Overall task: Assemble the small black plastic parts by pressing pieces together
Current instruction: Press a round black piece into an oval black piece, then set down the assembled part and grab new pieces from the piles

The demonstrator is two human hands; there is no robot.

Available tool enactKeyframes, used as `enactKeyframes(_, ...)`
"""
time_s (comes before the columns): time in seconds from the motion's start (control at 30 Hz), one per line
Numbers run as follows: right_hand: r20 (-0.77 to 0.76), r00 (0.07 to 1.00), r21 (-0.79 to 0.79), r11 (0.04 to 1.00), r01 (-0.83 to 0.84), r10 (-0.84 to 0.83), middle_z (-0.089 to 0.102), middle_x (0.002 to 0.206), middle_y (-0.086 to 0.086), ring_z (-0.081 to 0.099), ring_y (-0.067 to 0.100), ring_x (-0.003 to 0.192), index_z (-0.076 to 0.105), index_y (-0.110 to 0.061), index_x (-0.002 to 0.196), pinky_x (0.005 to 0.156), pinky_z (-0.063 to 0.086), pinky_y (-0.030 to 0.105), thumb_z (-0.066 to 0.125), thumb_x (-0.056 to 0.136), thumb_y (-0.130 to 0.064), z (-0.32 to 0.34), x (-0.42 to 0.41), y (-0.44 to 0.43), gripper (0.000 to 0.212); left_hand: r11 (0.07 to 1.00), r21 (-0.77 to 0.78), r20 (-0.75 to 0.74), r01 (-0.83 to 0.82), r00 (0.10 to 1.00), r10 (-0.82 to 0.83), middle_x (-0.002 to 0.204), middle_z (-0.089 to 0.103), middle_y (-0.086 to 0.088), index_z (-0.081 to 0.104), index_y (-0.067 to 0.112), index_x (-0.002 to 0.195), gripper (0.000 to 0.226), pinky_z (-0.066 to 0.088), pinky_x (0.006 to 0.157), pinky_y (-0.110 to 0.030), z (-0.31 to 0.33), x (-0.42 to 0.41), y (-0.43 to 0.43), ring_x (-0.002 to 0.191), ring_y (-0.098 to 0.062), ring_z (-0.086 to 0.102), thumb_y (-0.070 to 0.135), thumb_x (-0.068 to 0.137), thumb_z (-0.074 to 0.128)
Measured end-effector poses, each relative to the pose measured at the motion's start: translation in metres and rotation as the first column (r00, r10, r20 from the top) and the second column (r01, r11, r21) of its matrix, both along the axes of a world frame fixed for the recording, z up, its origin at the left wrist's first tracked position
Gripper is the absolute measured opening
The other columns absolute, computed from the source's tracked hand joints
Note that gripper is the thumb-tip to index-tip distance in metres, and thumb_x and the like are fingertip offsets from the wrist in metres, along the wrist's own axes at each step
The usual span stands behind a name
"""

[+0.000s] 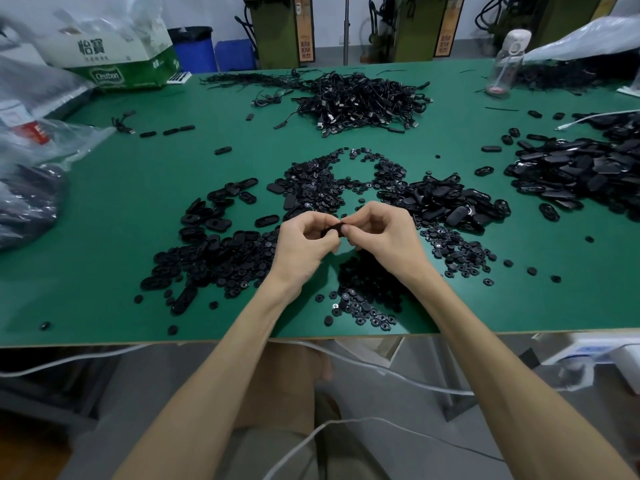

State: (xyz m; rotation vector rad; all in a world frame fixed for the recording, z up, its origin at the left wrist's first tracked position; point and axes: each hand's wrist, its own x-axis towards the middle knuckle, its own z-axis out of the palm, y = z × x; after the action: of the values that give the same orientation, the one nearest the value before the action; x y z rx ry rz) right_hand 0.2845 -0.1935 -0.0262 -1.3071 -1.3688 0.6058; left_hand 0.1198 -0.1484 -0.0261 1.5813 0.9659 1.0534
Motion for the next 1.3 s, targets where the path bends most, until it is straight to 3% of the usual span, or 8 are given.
enactKeyframes(0.33, 0.019, 1.0, 0.02, 1.0, -0.02, 0.019, 0.075, 0.081, -0.001, 0.067, 0.014, 0.073, 0.078, -0.02, 0.092, 0.071, 0.057, 0.037, 0.072, 0.091, -0.004, -0.001, 0.001, 0.0, 0.017, 0.997, 0.073, 0.021, -0.006, 1.0, 0.004, 0.086, 0.077, -0.006, 0.075, 0.003, 0.105, 0.015, 0.058, 0.075, -0.023, -0.002, 0.001, 0.002, 0.074, -0.013, 0.073, -0.002, 0.092, 0.073)
enactKeyframes(0.57, 0.011, 1.0, 0.038, 0.999, 0.022, -0.023, 0.071, 0.08, -0.011, 0.064, 0.019, 0.072, 0.082, -0.02, 0.09, 0.069, 0.052, 0.032, 0.068, 0.087, 0.002, 0.003, -0.002, -0.003, 0.027, 0.991, 0.125, -0.049, -0.05, 0.997, 0.056, 0.09, 0.078, -0.004, 0.077, 0.007, 0.106, 0.016, 0.062, 0.083, -0.031, 0.001, 0.002, 0.004, 0.082, -0.016, 0.076, 0.001, 0.091, 0.074)
enactKeyframes(0.77, -0.254, 0.932, -0.002, 0.964, 0.266, -0.257, 0.077, 0.102, 0.0, 0.071, 0.022, 0.097, 0.078, -0.021, 0.115, 0.09, 0.06, 0.043, 0.067, 0.094, -0.008, 0.003, 0.006, -0.002, 0.026, 0.927, 0.363, -0.215, -0.095, 0.959, 0.183, 0.116, 0.071, 0.003, 0.072, 0.015, 0.119, 0.023, 0.05, 0.094, -0.014, 0.019, 0.0, 0.008, 0.103, -0.004, 0.065, 0.006, 0.102, 0.059)
enactKeyframes(0.93, -0.377, 0.817, -0.081, 0.895, 0.439, -0.435, 0.054, 0.135, -0.01, 0.058, -0.011, 0.114, 0.037, -0.017, 0.158, 0.099, 0.051, 0.025, 0.06, 0.097, -0.012, 0.003, 0.012, -0.001, 0.066, 0.834, 0.526, -0.51, -0.169, 0.722, 0.468, 0.132, 0.063, -0.009, 0.066, 0.009, 0.127, 0.048, 0.044, 0.114, -0.033, 0.027, -0.044, 0.042, 0.121, -0.019, 0.059, -0.019, 0.093, 0.046)
enactKeyframes(1.03, -0.409, 0.823, -0.102, 0.915, 0.389, -0.395, 0.037, 0.162, -0.002, 0.054, -0.004, 0.127, 0.015, -0.029, 0.165, 0.101, 0.046, 0.022, 0.059, 0.098, -0.011, 0.003, 0.012, -0.002, 0.082, 0.844, 0.518, -0.708, -0.138, 0.486, 0.513, 0.134, 0.06, -0.016, 0.064, 0.006, 0.132, 0.046, 0.043, 0.113, -0.048, 0.024, -0.082, 0.064, 0.127, -0.032, 0.054, -0.014, 0.092, 0.058)
enactKeyframes(1.1, -0.392, 0.84, -0.111, 0.925, 0.362, -0.376, 0.031, 0.166, -0.001, 0.051, 0.003, 0.133, 0.017, -0.029, 0.165, 0.097, 0.043, 0.017, 0.059, 0.098, -0.009, 0.003, 0.011, 0.0, 0.081, 0.864, 0.494, -0.782, -0.098, 0.383, 0.491, 0.132, 0.061, -0.021, 0.067, 0.005, 0.13, 0.036, 0.046, 0.108, -0.051, 0.021, -0.1, 0.071, 0.124, -0.038, 0.054, -0.004, 0.095, 0.065)
enactKeyframes(1.2, -0.243, 0.907, -0.062, 0.938, 0.34, -0.345, 0.044, 0.157, -0.004, 0.051, -0.015, 0.117, 0.038, -0.025, 0.158, 0.089, 0.045, 0.004, 0.059, 0.098, -0.01, 0.004, 0.007, -0.001, 0.066, 0.855, 0.511, -0.775, -0.09, 0.383, 0.504, 0.122, 0.067, -0.021, 0.075, 0.006, 0.114, 0.019, 0.049, 0.1, -0.053, 0.017, -0.111, 0.074, 0.114, -0.04, 0.058, 0.008, 0.097, 0.07)
enactKeyframes(1.3, 0.109, 0.957, -0.011, 0.962, 0.272, -0.269, 0.055, 0.146, -0.006, 0.05, 0.008, 0.132, 0.055, -0.024, 0.146, 0.113, 0.043, 0.033, 0.062, 0.099, -0.016, 0.001, 0.004, 0.0, 0.048, 0.829, 0.547, -0.727, -0.115, 0.426, 0.539, 0.114, 0.069, -0.019, 0.077, 0.006, 0.106, 0.012, 0.049, 0.097, -0.051, 0.013, -0.111, 0.072, 0.109, -0.037, 0.059, 0.008, 0.097, 0.069)
